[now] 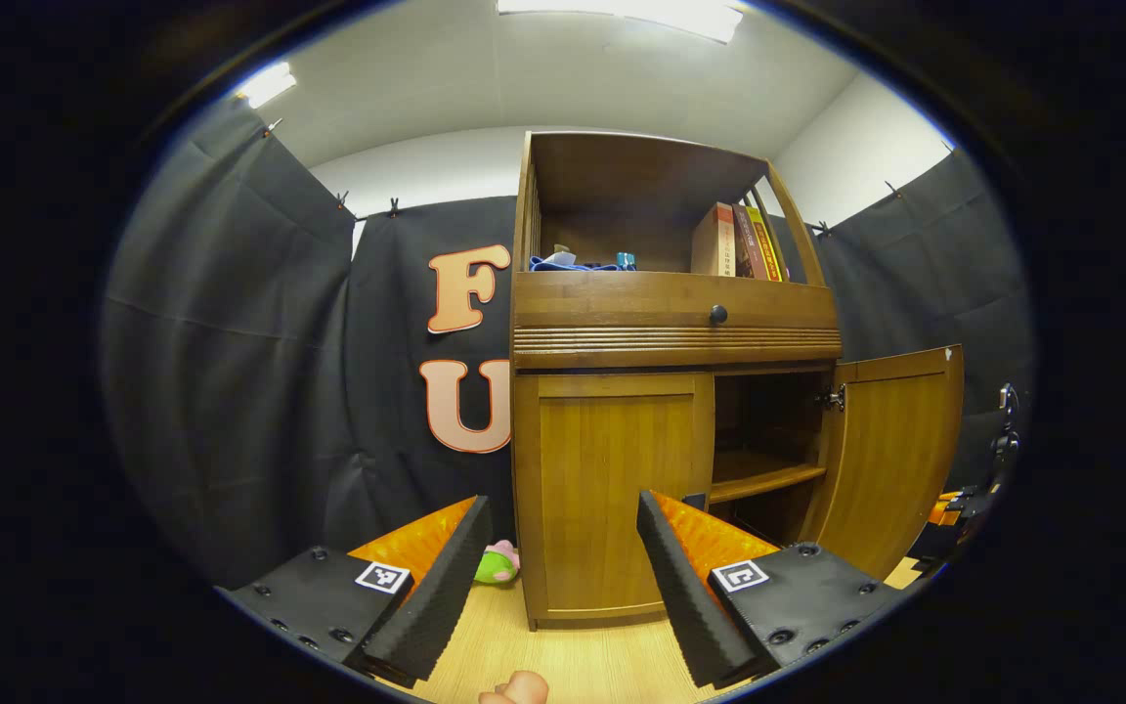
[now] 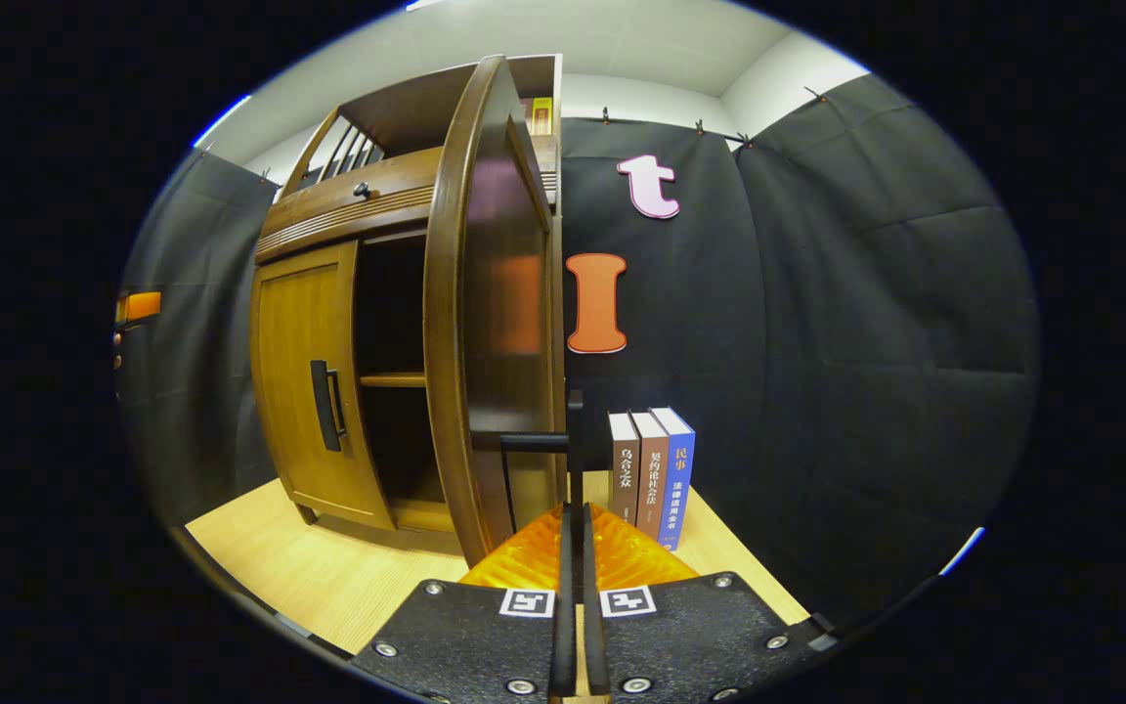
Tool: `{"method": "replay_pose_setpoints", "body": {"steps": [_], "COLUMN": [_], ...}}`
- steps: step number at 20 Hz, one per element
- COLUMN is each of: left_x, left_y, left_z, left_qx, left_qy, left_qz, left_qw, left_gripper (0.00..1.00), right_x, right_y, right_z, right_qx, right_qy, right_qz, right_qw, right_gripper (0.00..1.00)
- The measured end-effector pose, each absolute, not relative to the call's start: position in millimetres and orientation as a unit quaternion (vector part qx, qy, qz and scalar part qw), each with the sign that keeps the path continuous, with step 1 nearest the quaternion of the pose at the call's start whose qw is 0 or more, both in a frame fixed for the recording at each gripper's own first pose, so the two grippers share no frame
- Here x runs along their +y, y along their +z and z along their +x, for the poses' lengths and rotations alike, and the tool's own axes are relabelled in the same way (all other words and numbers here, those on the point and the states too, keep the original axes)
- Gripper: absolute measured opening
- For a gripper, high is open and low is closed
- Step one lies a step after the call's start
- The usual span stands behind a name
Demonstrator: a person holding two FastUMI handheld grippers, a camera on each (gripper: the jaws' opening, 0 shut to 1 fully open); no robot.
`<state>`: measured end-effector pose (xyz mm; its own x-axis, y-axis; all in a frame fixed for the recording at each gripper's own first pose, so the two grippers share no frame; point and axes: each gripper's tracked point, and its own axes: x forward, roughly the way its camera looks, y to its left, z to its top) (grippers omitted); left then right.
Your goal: Open the right door of the double-door shoe cabinet with the right hand, and open the left door with the left hand.
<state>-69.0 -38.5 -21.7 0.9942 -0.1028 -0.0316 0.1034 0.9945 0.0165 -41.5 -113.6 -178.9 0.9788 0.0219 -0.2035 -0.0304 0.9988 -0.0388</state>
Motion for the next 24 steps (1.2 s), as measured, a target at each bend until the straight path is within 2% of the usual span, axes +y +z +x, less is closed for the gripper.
{"method": "replay_pose_setpoints", "body": {"steps": [1, 2, 9, 10, 11, 12, 14, 15, 16, 17, 18, 21, 24], "left_x": [-39, -42, -59, -60, -62, -64, -70, -74, -82, -90, -97, -120, -140], "left_y": [-22, -22, -34, -37, -38, -39, -44, -48, -52, -59, -65, -83, -102], "left_z": [-69, -68, -58, -55, -54, -52, -49, -47, -46, -45, -43, -36, -29], "left_qx": [0.016, 0.015, 0.019, 0.021, 0.020, 0.019, 0.018, 0.018, 0.019, 0.020, 0.022, 0.030, 0.036], "left_qy": [-0.053, -0.053, -0.059, -0.058, -0.059, -0.059, -0.057, -0.059, -0.066, -0.071, -0.078, -0.092, -0.106], "left_qz": [0.008, 0.006, -0.003, -0.002, -0.001, 0.000, 0.001, 0.000, 0.000, 0.001, 0.003, 0.009, 0.006], "left_qw": [0.998, 0.998, 0.998, 0.998, 0.998, 0.998, 0.998, 0.998, 0.998, 0.997, 0.997, 0.995, 0.994], "left_gripper": [0.97, 0.97, 0.97, 0.97, 0.94, 0.94, 0.94, 0.94, 0.95, 0.95, 0.96, 0.95, 0.95], "right_x": [-119, -127, -170, -176, -180, -183, -190, -194, -198, -200, -202, -207, -208], "right_y": [-179, -176, -169, -166, -162, -159, -151, -148, -145, -142, -138, -134, -136], "right_z": [-43, -45, -65, -69, -73, -77, -84, -86, -88, -90, -93, -100, -104], "right_qx": [0.102, 0.099, 0.087, 0.082, 0.078, 0.074, 0.064, 0.060, 0.057, 0.054, 0.052, 0.049, 0.054], "right_qy": [0.011, 0.006, -0.031, -0.039, -0.046, -0.052, -0.066, -0.074, -0.081, -0.089, -0.095, -0.107, -0.113], "right_qz": [-0.018, -0.019, -0.011, -0.015, -0.019, -0.019, -0.020, -0.018, -0.016, -0.011, -0.007, 0.003, -0.003], "right_qw": [0.995, 0.995, 0.996, 0.996, 0.996, 0.996, 0.996, 0.995, 0.995, 0.995, 0.994, 0.993, 0.992], "right_gripper": [0.00, 0.04, 0.01, 0.16, 0.01, 0.16, 0.16, 0.02, 0.17, 0.03, 0.03, 0.08, 0.18]}}
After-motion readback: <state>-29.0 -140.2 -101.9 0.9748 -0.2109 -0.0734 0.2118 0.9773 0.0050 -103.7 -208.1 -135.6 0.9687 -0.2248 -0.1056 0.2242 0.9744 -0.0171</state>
